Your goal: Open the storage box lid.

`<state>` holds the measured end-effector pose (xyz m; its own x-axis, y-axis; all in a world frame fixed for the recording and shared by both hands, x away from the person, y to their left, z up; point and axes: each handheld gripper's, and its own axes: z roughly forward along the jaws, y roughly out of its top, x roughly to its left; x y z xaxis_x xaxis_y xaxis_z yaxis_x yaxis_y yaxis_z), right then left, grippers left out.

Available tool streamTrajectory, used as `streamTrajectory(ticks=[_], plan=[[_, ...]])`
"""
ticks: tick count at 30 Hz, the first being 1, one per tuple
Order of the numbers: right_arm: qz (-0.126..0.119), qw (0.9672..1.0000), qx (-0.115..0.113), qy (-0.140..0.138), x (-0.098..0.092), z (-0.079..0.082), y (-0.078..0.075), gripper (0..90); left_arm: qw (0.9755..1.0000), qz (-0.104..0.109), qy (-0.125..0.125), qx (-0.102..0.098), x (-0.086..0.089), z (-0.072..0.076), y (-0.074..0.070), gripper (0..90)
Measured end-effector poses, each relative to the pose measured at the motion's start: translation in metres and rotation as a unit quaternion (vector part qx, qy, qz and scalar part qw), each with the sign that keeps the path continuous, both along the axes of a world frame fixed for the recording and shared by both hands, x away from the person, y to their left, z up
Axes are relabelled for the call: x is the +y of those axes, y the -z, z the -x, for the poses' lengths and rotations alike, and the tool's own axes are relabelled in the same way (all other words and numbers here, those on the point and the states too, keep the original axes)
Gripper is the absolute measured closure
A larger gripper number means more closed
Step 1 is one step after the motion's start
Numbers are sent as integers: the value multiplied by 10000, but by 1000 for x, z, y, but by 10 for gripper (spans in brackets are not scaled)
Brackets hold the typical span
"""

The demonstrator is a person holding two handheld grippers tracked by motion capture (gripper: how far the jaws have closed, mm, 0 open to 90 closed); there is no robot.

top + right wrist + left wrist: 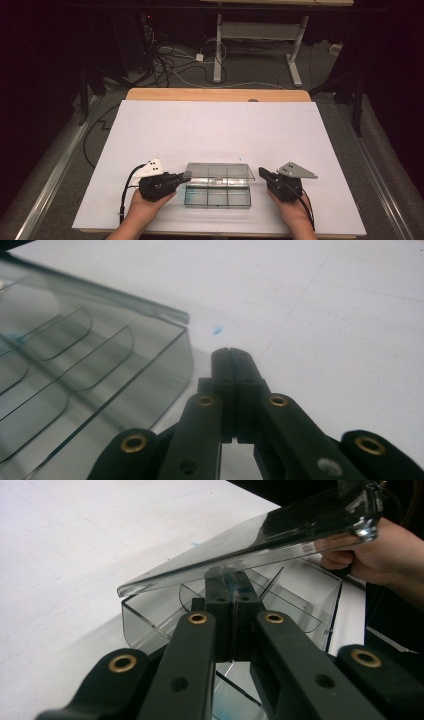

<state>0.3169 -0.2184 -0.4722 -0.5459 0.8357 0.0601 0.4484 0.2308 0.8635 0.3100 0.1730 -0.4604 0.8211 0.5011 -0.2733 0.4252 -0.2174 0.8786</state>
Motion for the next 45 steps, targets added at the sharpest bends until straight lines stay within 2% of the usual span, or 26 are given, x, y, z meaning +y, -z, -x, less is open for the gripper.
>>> streamTrajectory(ticks=[6,8,10,13,15,25,32,35,45], plan=[[2,9998,31,176,3,-17,1,900,9999,-57,-36,-106,-2,-3,-2,875],[-18,9998,21,180,6,-22,0,900,10000,-5,-39,-91,-1,-4,-2,875],[-29,10000,-28,85,9,-25,-2,900,10000,49,-50,-62,-1,-5,-2,875],[-179,9997,-149,-61,11,-29,-5,900,9999,154,-34,-27,-1,-7,-1,875],[-182,9995,-221,-102,14,-31,-8,900,9999,103,-47,-76,-1,-8,-2,875],[-248,9988,-402,-135,17,-34,-15,900,9999,-15,-95,-139,-10,-12,-3,875],[-380,9984,-401,-134,14,-34,-20,900,9998,-79,-92,-148,-12,-13,-2,875],[-359,9984,-417,-166,15,-34,-22,900,9998,-132,-84,-158,-14,-13,-3,875],[-420,9969,-607,-265,19,-34,-34,900,9998,-32,-162,-144,-14,-17,-3,875]])
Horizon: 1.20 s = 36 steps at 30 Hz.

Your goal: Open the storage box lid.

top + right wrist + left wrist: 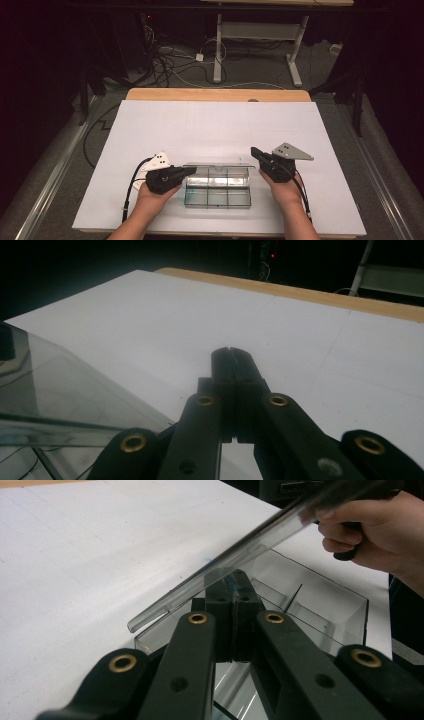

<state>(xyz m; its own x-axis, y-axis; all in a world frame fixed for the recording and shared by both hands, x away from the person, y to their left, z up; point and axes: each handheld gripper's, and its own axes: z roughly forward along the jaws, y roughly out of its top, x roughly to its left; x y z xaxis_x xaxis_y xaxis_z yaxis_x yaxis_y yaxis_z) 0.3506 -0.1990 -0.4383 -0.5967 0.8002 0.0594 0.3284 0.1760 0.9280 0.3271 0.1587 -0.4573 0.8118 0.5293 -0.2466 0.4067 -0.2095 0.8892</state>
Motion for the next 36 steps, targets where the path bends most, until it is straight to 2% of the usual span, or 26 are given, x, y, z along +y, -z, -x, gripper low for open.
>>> streamTrajectory(ticks=[13,22,29,36], plan=[[-64,10000,-28,-49,5,-6,-7,900,9999,-81,-74,-28,2,-9,-4,875],[-80,9999,47,-41,6,-8,-2,900,9999,-44,-165,13,1,-16,-3,875],[-121,9998,31,-175,9,-16,-3,900,9996,-37,-258,82,1,-23,0,875],[-215,9996,82,-158,12,-22,0,900,9994,-34,-304,133,2,-28,3,875]])
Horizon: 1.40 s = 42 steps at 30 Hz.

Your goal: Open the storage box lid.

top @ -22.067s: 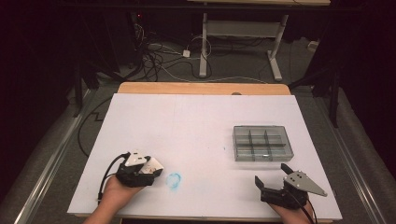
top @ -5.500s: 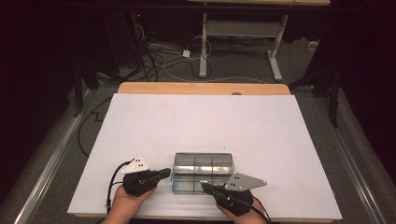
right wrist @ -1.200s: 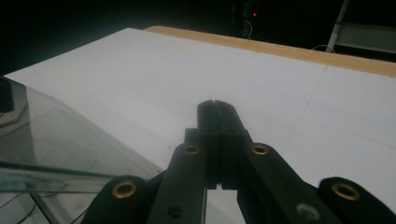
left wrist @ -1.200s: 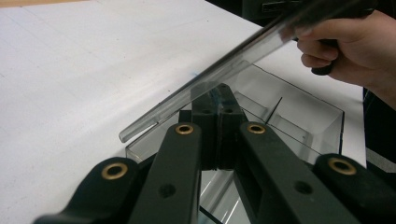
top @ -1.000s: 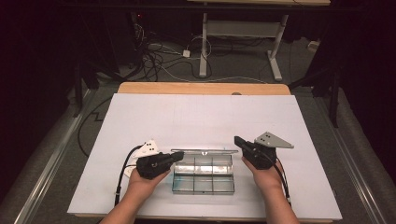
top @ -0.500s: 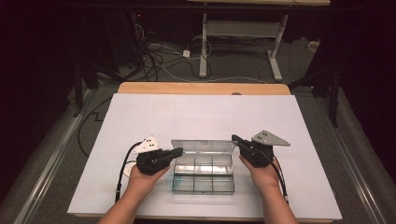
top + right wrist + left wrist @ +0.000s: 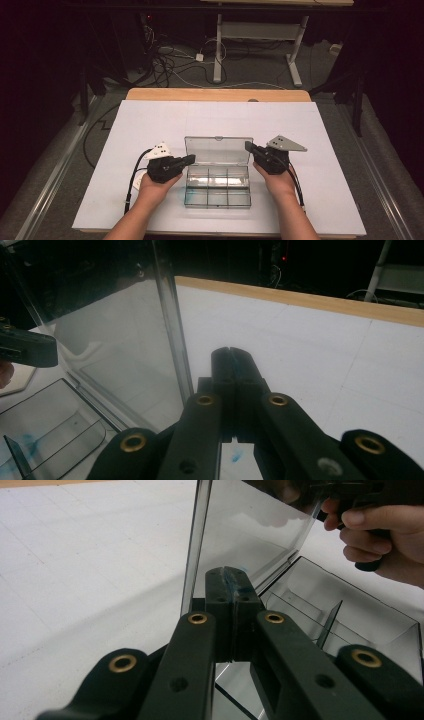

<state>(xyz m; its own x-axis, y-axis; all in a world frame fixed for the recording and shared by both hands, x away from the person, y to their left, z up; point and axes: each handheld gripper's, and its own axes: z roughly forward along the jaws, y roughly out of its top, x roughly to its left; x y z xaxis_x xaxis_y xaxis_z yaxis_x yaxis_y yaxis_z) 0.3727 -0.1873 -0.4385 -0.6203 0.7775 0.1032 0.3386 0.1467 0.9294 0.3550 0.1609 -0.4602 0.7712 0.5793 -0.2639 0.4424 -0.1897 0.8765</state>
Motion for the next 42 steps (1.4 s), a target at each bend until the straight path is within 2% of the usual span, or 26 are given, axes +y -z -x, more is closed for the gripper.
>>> streamTrajectory(ticks=[6,10,14,16,18,20,24,30,36,40,42], plan=[[29,10000,32,22,0,-4,4,900,10000,-9,-42,-41,2,-2,-3,875],[47,10000,-29,47,2,-5,4,900,9998,-160,1,-140,4,6,-6,874],[22,9999,-37,108,4,-6,6,900,9996,-199,-37,-182,14,13,-8,874],[35,9999,-22,127,5,-7,7,900,9996,-229,-112,-156,21,13,-7,874],[29,9999,3,139,6,-7,8,900,9988,-327,-365,-19,27,12,-4,875],[40,9999,29,146,6,-8,10,900,9982,-310,-508,71,33,10,-2,875],[22,9999,72,135,6,-10,11,900,9973,-331,-640,160,35,1,0,875],[49,9998,106,160,6,-12,12,900,9963,-461,-667,278,29,-23,2,876],[26,9998,107,154,5,-13,12,900,9963,-282,-680,436,22,-42,-3,876],[6,9998,121,181,4,-15,13,900,9963,-351,-642,444,16,-49,-3,876],[16,9997,127,197,4,-16,13,900,9965,-316,-618,457,14,-52,-2,876]])
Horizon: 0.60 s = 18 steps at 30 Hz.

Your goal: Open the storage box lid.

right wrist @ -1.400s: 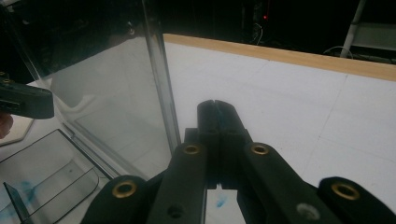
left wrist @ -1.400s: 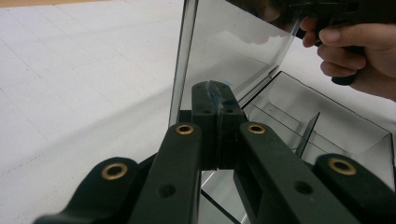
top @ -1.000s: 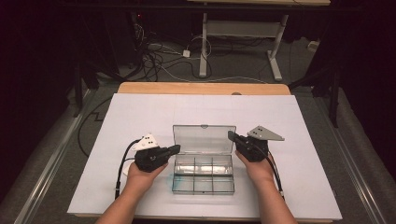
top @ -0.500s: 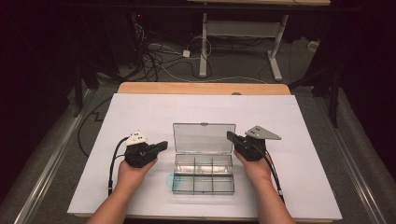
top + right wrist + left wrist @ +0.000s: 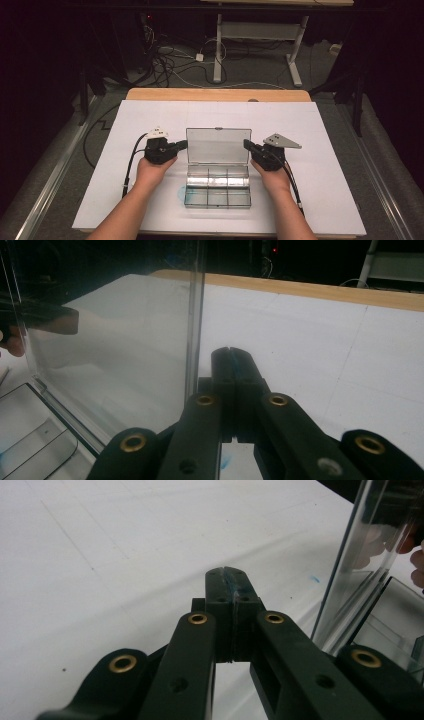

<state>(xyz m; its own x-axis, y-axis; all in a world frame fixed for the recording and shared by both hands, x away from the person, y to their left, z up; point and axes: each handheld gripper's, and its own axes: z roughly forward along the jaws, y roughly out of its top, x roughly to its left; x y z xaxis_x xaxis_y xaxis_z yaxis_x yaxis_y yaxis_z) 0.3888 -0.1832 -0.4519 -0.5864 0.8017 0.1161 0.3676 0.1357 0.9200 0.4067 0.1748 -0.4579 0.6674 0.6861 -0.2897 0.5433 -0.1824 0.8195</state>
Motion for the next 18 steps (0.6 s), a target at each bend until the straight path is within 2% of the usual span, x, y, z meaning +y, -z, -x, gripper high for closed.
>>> streamTrajectory(ticks=[3,8,12,18], plan=[[16,10000,14,14,0,-2,0,900,10000,62,44,-5,-4,-2,-2,876],[41,10000,33,28,0,-5,-1,900,9999,43,136,-80,-13,-5,-7,876],[50,10000,58,53,1,-9,-1,900,9997,65,210,-44,-17,-9,-6,876],[98,9999,80,74,1,-14,-1,900,9999,38,160,2,-18,-13,-6,876]])
